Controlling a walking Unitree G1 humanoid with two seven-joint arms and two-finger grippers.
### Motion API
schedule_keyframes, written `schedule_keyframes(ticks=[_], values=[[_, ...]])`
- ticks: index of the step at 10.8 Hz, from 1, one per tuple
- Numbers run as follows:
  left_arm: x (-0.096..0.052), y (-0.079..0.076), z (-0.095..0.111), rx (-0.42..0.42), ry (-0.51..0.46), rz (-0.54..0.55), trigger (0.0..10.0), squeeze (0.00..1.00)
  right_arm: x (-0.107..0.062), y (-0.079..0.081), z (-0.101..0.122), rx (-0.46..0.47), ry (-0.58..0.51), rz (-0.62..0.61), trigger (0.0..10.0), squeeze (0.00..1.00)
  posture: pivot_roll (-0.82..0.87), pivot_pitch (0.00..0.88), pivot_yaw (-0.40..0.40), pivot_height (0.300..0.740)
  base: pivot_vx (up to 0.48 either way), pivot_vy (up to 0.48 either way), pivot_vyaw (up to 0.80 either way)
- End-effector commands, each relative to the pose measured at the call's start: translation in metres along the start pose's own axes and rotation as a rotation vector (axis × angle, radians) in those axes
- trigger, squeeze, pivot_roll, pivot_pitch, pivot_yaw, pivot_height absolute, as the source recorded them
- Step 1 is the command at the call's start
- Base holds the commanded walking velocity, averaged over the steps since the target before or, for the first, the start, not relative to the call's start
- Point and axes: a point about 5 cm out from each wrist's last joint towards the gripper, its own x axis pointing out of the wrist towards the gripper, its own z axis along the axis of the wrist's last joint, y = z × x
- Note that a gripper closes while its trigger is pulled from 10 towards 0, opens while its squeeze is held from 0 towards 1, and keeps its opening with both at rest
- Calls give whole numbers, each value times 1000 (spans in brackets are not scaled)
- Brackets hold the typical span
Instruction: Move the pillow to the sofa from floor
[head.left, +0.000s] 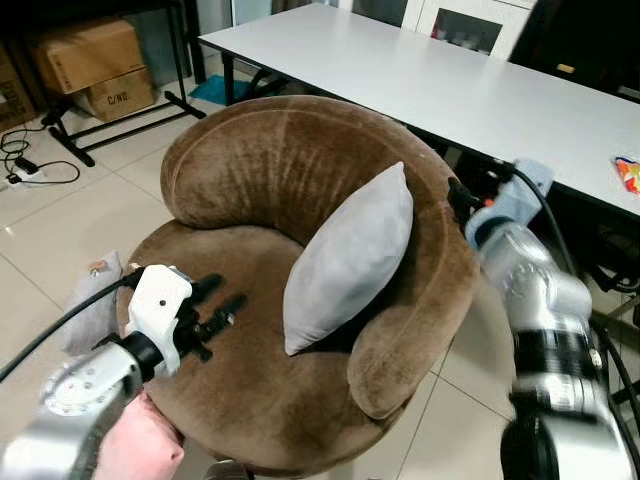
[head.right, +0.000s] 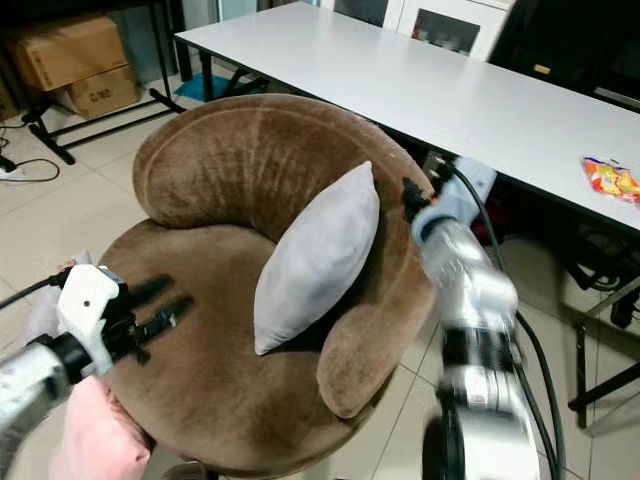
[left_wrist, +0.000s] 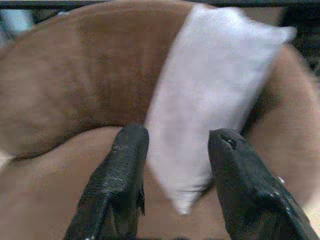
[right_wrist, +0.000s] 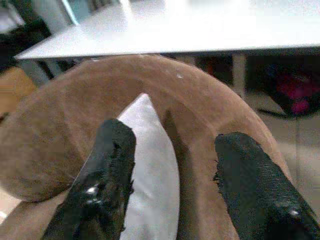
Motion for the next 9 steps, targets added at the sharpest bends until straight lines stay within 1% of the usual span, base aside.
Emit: schedule_keyframes(ticks=[1,2,3,4,5,6,7,8,9], values=[[2,3,0,45,-14,99,10000,0,-11,7,-5,-22,-26,52,10000,0,55,0,-111,740,0,0,0],[3,2,2,40,-30,162,10000,0,-25,13,-22,-62,3,115,10000,0,61,0,-116,740,0,0,0],[2,-1,2,38,-44,195,10000,0,-39,20,-35,-95,27,203,10000,0,61,0,-114,740,0,0,0],[0,-4,1,35,-61,225,10000,0,-50,24,-47,-137,38,241,10000,0,66,0,-119,740,-307,0,0],[-1,-4,0,39,-68,251,10000,0,-55,24,-53,-188,40,245,10000,0,70,0,-126,740,-326,0,0],[-2,-7,-1,54,-73,257,10000,0,-58,19,-58,-190,56,192,10000,0,78,0,-132,740,-322,0,0],[-2,-5,-2,46,-70,272,10000,0,-56,19,-60,-281,49,198,10000,0,75,0,-126,740,-322,0,0],[-2,-5,-1,46,-72,274,10000,0,-54,18,-63,-299,83,182,10000,0,75,0,-126,740,-304,0,0],[-2,-4,-1,46,-75,282,10000,0,-55,18,-67,-345,93,199,10000,0,80,0,-130,740,-285,0,0]])
